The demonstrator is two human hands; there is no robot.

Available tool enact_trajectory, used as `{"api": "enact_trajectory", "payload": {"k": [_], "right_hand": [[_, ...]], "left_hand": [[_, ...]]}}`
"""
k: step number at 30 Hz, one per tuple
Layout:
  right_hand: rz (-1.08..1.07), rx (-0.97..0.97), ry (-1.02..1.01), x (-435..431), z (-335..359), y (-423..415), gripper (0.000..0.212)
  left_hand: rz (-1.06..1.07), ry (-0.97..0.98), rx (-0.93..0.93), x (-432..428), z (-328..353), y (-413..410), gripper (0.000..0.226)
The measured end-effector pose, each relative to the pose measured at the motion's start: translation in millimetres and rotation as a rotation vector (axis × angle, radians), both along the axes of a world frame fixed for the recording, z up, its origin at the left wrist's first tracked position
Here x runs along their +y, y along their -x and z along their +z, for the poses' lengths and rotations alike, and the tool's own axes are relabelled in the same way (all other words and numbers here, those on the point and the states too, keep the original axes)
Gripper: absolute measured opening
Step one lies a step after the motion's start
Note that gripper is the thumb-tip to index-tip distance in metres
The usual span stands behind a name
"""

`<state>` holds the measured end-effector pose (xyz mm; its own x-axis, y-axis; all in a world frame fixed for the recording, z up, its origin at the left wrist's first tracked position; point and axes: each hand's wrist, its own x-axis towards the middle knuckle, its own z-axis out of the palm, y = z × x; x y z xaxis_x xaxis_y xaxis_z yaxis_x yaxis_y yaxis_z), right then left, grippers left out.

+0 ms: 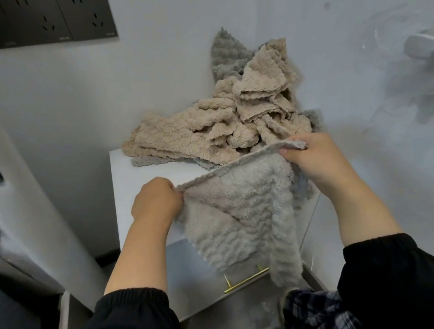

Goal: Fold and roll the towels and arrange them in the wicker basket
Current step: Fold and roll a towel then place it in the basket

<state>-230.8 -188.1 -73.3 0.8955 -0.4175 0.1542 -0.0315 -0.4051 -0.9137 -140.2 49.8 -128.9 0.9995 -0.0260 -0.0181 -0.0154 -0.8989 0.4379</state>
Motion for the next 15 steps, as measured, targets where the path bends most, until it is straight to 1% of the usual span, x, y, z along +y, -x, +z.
{"api": "enact_trajectory", "payload": {"k": [2, 3, 6, 8, 9, 11, 12, 13, 15], "right_hand": [[-0.058, 0.029, 0.146, -2.6, -6.2, -1.7, 0.017], [-0.087, 0.041, 0.19, -3.9, -9.0, -2.9, 0.013], [-0.131, 0.11, 0.274, -6.0, -15.1, -4.5, 0.012], [-0.145, 0.171, 0.325, -7.9, -16.4, -3.4, 0.015], [-0.152, 0.198, 0.339, -8.9, -16.8, -2.3, 0.024], [-0.165, 0.223, 0.344, -10.2, -17.2, -0.7, 0.046], [-0.171, 0.228, 0.331, -10.6, -17.2, -0.7, 0.051], [-0.17, 0.231, 0.284, -10.4, -16.4, -1.3, 0.052], [-0.161, 0.223, 0.04, -11.0, -17.3, -4.0, 0.049]], "left_hand": [[0.083, -0.001, -0.069, 4.2, -0.3, -1.3, 0.032], [0.102, 0.007, -0.076, 6.0, -0.7, -2.5, 0.031], [0.11, 0.011, -0.035, 12.1, -2.4, -7.1, 0.026], [0.112, 0.082, -0.023, 16.7, -3.1, -9.8, 0.027], [0.115, 0.205, -0.028, 17.7, -3.0, -11.2, 0.027], [0.141, 0.608, -0.031, 15.8, 0.6, -10.3, 0.026], [0.167, 0.793, -0.034, 14.1, 4.0, -9.4, 0.024], [0.189, 0.923, -0.036, 13.1, 8.1, -8.8, 0.023], [0.231, 1.115, -0.014, 11.7, 15.1, -6.7, 0.021]]}}
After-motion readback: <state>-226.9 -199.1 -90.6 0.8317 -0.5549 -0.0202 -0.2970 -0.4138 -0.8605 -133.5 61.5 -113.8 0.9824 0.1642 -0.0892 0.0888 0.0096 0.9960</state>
